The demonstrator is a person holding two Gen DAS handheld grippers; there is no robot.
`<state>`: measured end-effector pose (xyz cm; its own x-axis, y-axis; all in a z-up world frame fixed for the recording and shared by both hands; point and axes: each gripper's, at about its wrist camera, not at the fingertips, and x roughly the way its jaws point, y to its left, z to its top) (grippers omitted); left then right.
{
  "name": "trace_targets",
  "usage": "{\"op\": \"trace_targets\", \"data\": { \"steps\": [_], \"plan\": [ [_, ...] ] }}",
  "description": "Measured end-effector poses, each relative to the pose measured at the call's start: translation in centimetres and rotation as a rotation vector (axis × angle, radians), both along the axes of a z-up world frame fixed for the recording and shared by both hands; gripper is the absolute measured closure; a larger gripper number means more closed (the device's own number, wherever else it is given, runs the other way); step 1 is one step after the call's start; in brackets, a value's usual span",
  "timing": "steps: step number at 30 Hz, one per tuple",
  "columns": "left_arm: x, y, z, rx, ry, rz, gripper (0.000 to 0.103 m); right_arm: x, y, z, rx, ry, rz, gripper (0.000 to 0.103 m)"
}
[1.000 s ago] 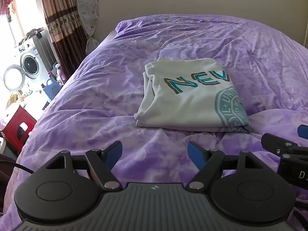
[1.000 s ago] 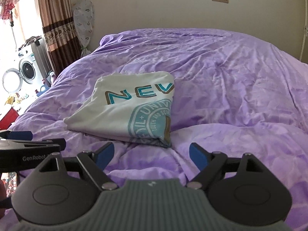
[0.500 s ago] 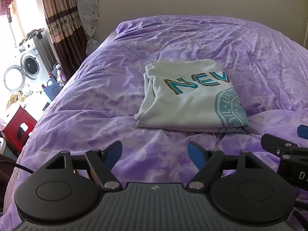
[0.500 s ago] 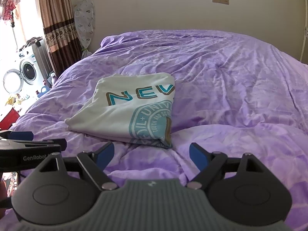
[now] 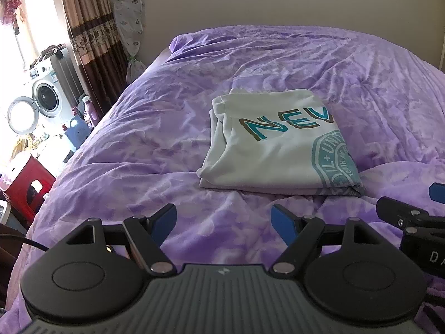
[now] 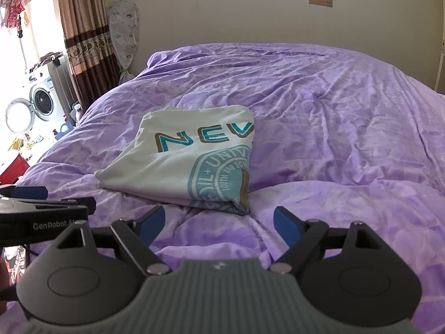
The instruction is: Fold small clothes
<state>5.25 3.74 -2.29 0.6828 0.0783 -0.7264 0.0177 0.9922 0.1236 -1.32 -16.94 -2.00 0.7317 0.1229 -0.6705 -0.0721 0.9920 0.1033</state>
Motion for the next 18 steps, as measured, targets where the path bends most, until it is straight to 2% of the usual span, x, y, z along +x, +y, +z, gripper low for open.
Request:
{"op": "trace_targets", "data": {
  "steps": [18],
  "plan": [
    [0.01,0.12,-0.08,0.000,-0.002,0.001,0.013,0.28,-0.16,0.02,0.004,0.003,0.019,0.022]
  ]
}}
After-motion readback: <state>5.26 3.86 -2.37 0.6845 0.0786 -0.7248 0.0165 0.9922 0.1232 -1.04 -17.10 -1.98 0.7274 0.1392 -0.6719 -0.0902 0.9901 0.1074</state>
